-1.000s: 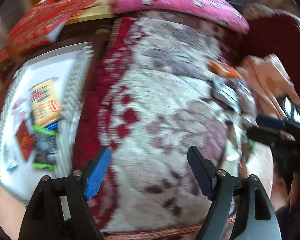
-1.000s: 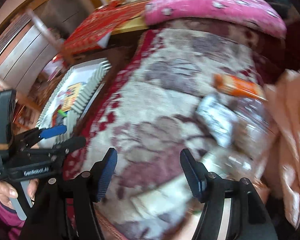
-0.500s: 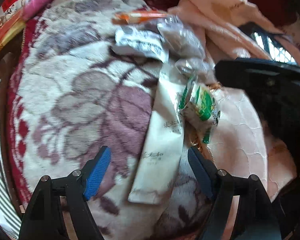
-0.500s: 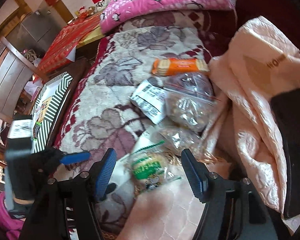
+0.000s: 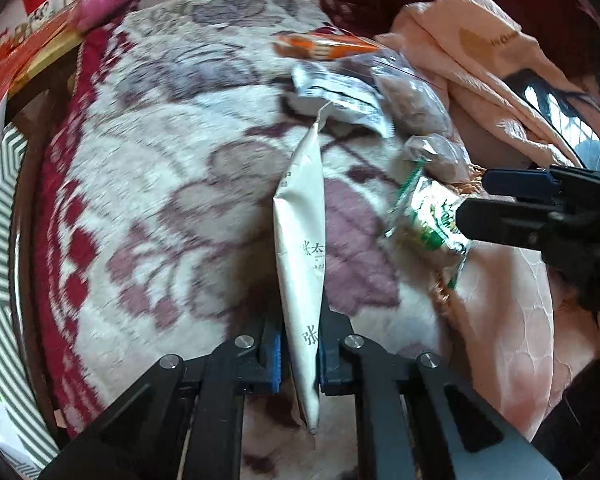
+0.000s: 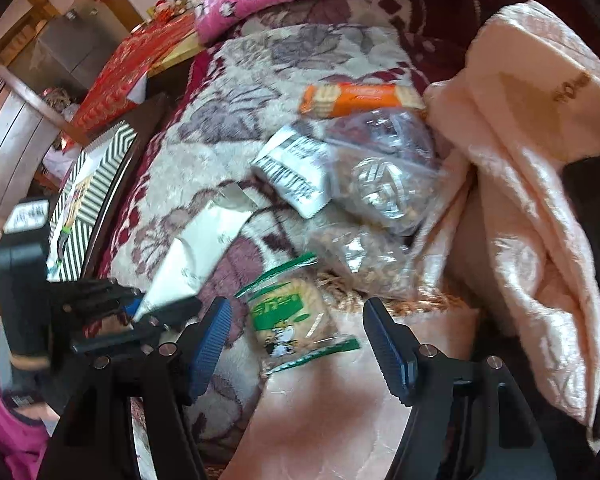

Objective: Organize snacks
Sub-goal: 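Grasp the long white pastry bag with the left gripper while the right grasps the green cow-print biscuit, then carry the white pastry bag and green biscuit packet over the tray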

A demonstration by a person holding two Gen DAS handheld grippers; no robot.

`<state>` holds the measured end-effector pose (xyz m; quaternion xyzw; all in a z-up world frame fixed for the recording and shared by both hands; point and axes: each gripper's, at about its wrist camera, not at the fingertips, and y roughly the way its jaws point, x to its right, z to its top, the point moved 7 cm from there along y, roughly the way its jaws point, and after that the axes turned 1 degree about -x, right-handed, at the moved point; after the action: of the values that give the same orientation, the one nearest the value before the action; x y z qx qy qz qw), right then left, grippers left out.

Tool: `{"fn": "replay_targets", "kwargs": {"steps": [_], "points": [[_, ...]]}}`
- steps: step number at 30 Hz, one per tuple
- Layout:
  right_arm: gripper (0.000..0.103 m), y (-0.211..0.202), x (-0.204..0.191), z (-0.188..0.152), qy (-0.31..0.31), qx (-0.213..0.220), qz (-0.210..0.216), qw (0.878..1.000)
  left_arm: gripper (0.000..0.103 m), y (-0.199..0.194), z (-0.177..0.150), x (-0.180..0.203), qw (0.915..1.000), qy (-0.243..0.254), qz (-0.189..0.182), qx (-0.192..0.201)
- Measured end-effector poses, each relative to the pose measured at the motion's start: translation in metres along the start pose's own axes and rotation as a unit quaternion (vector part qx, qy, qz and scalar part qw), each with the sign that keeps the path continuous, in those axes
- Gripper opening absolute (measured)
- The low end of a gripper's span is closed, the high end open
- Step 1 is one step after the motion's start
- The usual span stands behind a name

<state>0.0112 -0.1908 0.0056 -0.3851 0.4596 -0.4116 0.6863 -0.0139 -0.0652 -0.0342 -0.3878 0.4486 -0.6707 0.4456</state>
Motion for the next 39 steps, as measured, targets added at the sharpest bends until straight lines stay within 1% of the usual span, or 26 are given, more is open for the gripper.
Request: {"fn": "replay_targets", "kwargs": {"steps": [2,5,6,9,10,11,12,17,25,28,32,39], "points": [[0.072,0.006,-0.006,-0.001,-0.017,-0.004,-0.008,1.000,0.012,-0.007,-0.006,-0.013,0.9999,-0.009,0.013,0.006],[0.074,0.017,-0.011,-0.002,-0.051,-0.009,-0.045,0.998,0.012,-0.013,-0.011,-0.031,0.9993,-0.036,0.004,0.008],[0.075,0.024,-0.014,-0.003,-0.067,-0.017,-0.052,0.996,0.012,-0.016,-0.013,-0.037,0.9990,-0.044,0.004,0.009],[0.074,0.040,-0.015,-0.009,-0.087,-0.036,-0.064,0.994,0.012,-0.023,-0.017,-0.051,0.9978,-0.064,0.008,0.014],[0.066,0.043,-0.016,-0.009,-0.090,-0.037,-0.063,0.993,0.012,-0.026,-0.019,-0.054,0.9973,-0.070,0.009,0.016],[0.055,0.045,-0.017,-0.011,-0.095,-0.041,-0.062,0.993,0.012,-0.029,-0.021,-0.059,0.9968,-0.078,0.010,0.019],[0.052,0.045,-0.018,-0.011,-0.098,-0.041,-0.064,0.992,0.012,-0.032,-0.022,-0.062,0.9963,-0.082,0.013,0.022],[0.052,0.038,-0.037,-0.009,-0.112,-0.035,-0.047,0.992,0.012,-0.041,-0.018,-0.080,0.9938,-0.102,0.027,0.036],[0.052,0.041,-0.096,0.010,-0.148,-0.020,-0.015,0.989,0.012,-0.063,-0.014,-0.109,0.9876,-0.132,0.057,0.063],[0.052,0.040,-0.115,0.017,-0.156,-0.015,-0.002,0.988,0.012,-0.072,-0.016,-0.122,0.9847,-0.142,0.070,0.071],[0.053,0.042,-0.137,0.030,-0.172,-0.011,0.005,0.985,0.012,-0.081,-0.019,-0.137,0.9811,-0.157,0.082,0.077],[0.053,0.042,-0.169,0.042,-0.197,-0.008,0.018,0.980,0.012,-0.099,-0.028,-0.163,0.9735,-0.185,0.099,0.090]]}}
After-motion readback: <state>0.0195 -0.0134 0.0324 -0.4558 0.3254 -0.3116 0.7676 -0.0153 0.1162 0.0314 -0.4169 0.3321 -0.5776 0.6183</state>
